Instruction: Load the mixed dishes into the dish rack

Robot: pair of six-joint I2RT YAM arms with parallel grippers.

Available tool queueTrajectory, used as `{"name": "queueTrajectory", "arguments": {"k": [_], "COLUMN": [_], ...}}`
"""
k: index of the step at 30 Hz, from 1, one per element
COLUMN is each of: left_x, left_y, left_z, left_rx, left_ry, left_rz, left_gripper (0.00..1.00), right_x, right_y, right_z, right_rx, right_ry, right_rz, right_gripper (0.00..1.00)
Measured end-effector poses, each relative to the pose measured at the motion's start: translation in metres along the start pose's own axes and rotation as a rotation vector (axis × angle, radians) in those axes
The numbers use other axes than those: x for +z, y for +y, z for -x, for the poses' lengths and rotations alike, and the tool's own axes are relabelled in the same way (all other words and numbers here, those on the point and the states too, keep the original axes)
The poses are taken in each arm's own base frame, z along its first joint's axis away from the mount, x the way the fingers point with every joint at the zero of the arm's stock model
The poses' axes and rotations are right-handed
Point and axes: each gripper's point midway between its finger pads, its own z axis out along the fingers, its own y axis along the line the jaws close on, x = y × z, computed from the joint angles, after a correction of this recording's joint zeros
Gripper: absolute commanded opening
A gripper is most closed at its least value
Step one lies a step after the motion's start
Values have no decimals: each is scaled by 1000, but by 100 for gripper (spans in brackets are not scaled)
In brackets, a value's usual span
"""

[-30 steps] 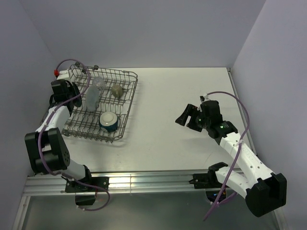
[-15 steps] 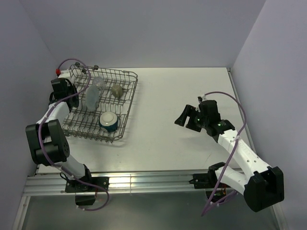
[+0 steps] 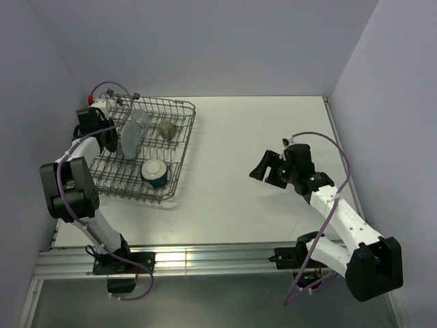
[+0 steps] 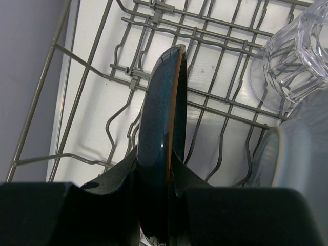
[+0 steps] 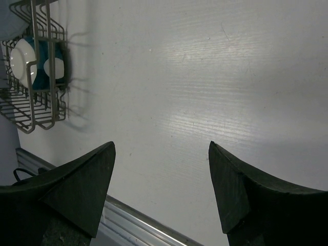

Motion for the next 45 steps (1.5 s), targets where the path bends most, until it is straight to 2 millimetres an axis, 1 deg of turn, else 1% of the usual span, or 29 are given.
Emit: {"name": "queueTrajectory", "arguments": {"k": [3, 4, 6, 8, 14, 15, 17, 18, 19, 24, 27, 31, 34, 38, 40, 43, 45], "left_x": [2, 2, 2, 2, 3, 3, 4, 4, 4, 4, -2, -20, -45, -86, -105, -127, -146], "left_y": [-1, -1, -1, -1, 0, 1, 5, 6, 8, 15, 19, 30, 41, 53, 53, 40, 15], "left_z": [-1, -1, -1, -1, -4, -3, -3, -3, -4, -10, -10, 3, 21, 58, 75, 104, 128], "left_rx": [6, 6, 7, 10, 15, 15, 17, 16, 18, -5, -17, -53, -109, -211, -268, -359, -448], "left_ry": [5, 5, 5, 5, 10, 9, 3, 0, -1, 5, -2, -48, -111, -240, -298, -372, -435], "left_rz": [-10, -11, -12, -14, -10, -2, 18, 26, 35, 78, 108, 168, 235, 290, 283, 188, 39], "left_gripper": [5, 9, 13, 16, 30, 40, 53, 95, 99, 99, 99, 99, 99, 99, 99, 99, 99], "right_x": [1, 2, 3, 3, 5, 5, 6, 6, 6, 6, 6, 6, 5, 5, 5, 5, 5], "right_y": [-1, -3, -5, -7, -8, -8, -7, -7, -8, -8, -8, -8, -8, -9, -10, -13, -14], "right_z": [0, -1, -3, -3, -3, -3, -3, -4, -4, -4, -4, -3, -3, -3, -3, -4, -5], "right_rx": [0, 2, 5, 9, 17, 17, 17, 18, 19, 21, 22, 22, 22, 21, 18, 15, 18], "right_ry": [-3, 1, 8, 10, 14, 15, 18, 19, 19, 20, 19, 18, 18, 16, 14, 16, 19], "right_rz": [4, 2, -1, -3, 3, 5, 10, 12, 13, 15, 15, 14, 14, 10, 5, -9, -16], "right_gripper": [80, 80, 80, 80, 80, 80, 80, 80, 80, 80, 80, 80, 80, 80, 81, 83, 84]}}
